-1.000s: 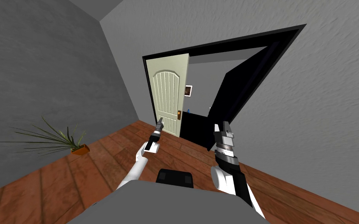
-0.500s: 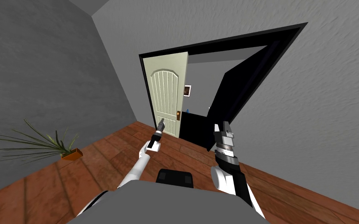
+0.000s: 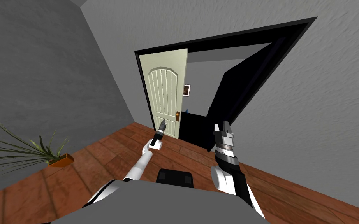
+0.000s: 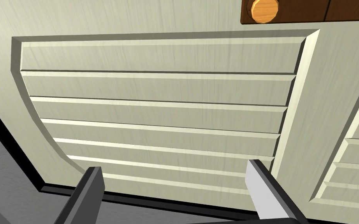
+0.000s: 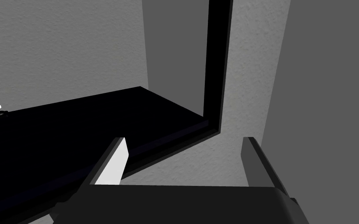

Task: Push the door open

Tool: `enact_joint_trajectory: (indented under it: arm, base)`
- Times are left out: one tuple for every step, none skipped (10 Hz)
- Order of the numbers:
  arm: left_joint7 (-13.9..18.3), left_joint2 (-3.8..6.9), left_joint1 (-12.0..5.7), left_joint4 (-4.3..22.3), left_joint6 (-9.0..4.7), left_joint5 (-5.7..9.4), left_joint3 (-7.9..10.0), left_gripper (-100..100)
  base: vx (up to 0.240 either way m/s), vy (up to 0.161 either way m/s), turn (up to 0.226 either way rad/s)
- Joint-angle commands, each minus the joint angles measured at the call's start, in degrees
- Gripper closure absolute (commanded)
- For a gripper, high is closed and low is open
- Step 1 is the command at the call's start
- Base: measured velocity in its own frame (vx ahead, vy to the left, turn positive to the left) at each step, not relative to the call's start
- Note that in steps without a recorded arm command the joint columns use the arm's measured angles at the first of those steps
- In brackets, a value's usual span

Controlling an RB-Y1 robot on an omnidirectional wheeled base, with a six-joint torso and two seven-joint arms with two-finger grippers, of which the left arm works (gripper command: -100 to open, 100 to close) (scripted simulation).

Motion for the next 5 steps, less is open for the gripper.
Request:
enact_joint_trajectory:
  arm:
    - [-0.22, -0.12, -1.5, 2.86, -0.12, 0.26, -0.08, -100]
    - [-0.33, -0.2, -2.64, 5.11, -0.25, 0.44, -0.08, -100]
    - [-0.44, -0.28, -3.78, 6.9, -0.37, 0.62, -0.08, -100]
    - [-0.44, -0.28, -3.78, 7.1, -0.37, 0.62, -0.08, -100]
    - [-0.55, -0.36, -4.91, 8.93, -0.49, 0.81, -0.07, -100]
  base:
    - [0.075, 0.024, -0.063]
    - [0.089, 0.017, -0.068]
    - [0.094, 0.024, -0.065]
    - [0.059, 0.026, -0.016]
    - [0.052, 0.018, -0.025]
